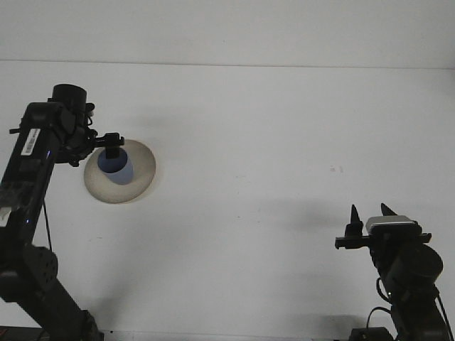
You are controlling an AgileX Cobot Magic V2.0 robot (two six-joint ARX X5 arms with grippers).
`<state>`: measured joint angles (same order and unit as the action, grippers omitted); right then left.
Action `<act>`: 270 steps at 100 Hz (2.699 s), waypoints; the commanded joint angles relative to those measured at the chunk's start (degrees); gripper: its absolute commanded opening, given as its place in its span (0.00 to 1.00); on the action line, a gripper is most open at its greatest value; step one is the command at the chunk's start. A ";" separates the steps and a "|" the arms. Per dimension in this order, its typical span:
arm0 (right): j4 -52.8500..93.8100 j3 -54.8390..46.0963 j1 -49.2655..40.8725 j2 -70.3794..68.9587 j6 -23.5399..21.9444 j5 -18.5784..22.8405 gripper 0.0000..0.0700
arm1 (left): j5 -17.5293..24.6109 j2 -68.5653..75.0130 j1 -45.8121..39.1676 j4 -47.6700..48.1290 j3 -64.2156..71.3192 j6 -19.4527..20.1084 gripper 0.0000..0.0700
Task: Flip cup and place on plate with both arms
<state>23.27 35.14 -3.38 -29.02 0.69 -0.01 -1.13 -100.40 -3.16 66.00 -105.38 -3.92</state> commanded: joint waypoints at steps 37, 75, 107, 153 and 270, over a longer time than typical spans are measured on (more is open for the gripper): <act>-0.48 0.52 -0.13 -0.20 0.59 -0.02 0.61 | 0.26 29.14 0.96 -13.97 19.56 0.02 0.73; -0.48 0.52 -0.13 -0.20 0.59 -0.02 0.61 | 0.26 56.26 4.17 -39.23 52.68 0.50 0.73; -0.52 0.52 -0.13 -0.20 0.59 0.00 0.61 | 0.28 69.81 4.55 -48.11 67.89 0.55 0.74; -0.50 0.52 -0.13 -0.17 0.61 -0.02 0.11 | 0.28 72.04 4.68 -48.02 67.89 1.68 0.29; -0.55 0.52 -0.13 -0.17 0.63 -0.02 0.00 | -0.02 72.06 4.66 -48.57 67.87 1.77 0.02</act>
<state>23.24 35.14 -3.38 -29.02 0.73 -0.01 -1.13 -28.21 1.41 18.41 -36.82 -2.46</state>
